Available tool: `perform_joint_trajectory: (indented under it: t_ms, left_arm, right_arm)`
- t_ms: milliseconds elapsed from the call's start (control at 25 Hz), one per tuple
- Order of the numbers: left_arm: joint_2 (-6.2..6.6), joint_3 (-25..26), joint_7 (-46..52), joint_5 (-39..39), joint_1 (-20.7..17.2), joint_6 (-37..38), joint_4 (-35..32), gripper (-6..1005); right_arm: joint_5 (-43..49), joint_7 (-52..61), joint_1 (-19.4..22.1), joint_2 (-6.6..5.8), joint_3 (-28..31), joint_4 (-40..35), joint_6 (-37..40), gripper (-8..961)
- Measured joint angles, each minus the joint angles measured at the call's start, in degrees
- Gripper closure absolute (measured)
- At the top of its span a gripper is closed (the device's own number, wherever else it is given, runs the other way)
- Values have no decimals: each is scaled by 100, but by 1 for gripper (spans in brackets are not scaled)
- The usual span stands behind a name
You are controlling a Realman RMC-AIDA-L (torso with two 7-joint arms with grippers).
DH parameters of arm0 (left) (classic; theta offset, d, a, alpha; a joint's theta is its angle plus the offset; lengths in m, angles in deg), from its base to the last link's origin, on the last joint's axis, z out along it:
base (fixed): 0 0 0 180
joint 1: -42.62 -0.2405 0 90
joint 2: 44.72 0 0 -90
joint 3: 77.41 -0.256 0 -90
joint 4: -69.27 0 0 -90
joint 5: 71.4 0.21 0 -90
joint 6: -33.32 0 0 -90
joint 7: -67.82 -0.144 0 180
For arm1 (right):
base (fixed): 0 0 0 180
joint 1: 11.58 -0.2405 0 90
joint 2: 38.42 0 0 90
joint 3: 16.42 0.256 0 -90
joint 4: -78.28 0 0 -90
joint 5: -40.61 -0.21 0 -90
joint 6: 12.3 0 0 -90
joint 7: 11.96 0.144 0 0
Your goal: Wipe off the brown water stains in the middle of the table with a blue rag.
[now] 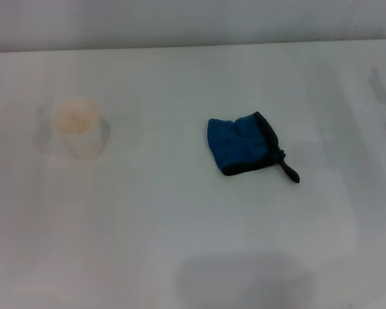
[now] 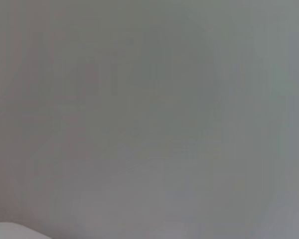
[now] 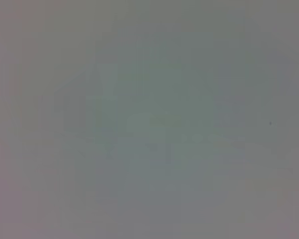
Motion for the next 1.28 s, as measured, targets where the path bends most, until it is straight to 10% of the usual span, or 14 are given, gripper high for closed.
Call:
perform_joint_trajectory:
  t_ms: [1280]
  left_arm:
    - [-5, -302, 7, 141, 145, 95, 82, 111]
  right_arm:
    - [63, -63, -111, -7, -277, 20, -353, 108]
